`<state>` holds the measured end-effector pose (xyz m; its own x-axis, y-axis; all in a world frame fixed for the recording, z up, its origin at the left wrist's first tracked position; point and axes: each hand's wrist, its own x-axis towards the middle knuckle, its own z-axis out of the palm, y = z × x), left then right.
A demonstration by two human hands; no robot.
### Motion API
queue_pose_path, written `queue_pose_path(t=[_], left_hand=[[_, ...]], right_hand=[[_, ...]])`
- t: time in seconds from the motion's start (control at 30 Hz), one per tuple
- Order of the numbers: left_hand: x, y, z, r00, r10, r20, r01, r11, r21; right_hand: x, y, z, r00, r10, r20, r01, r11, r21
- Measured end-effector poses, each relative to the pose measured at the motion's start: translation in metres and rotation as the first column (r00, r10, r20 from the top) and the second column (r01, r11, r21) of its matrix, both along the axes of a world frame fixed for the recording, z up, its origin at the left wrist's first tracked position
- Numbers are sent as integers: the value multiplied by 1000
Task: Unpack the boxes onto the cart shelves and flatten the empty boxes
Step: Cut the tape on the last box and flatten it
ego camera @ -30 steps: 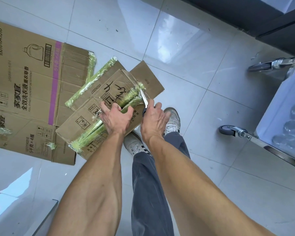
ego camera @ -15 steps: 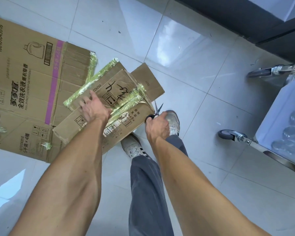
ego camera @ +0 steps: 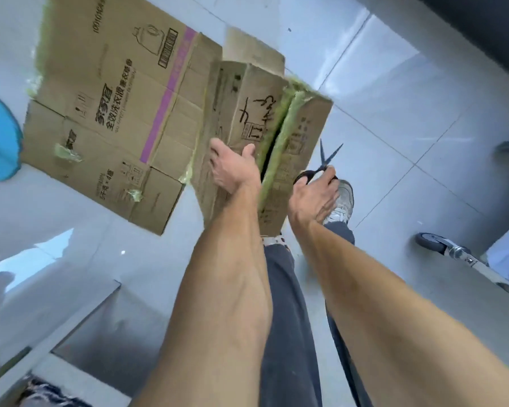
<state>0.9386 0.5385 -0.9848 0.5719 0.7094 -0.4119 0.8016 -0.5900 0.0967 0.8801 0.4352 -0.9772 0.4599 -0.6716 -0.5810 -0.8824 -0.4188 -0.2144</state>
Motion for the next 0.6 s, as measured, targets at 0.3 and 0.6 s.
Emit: queue_pose_path(t=[0.3, 0.6], left_hand=[[-5, 49, 40, 490, 867, 95, -820, 495, -286], [-35, 49, 14, 761, 644, -76, -647, 744, -166]], right_hand=[[24, 38, 32, 979, 201, 39, -202, 979, 9], [7, 63, 14, 887, 461, 31, -462, 886, 29]])
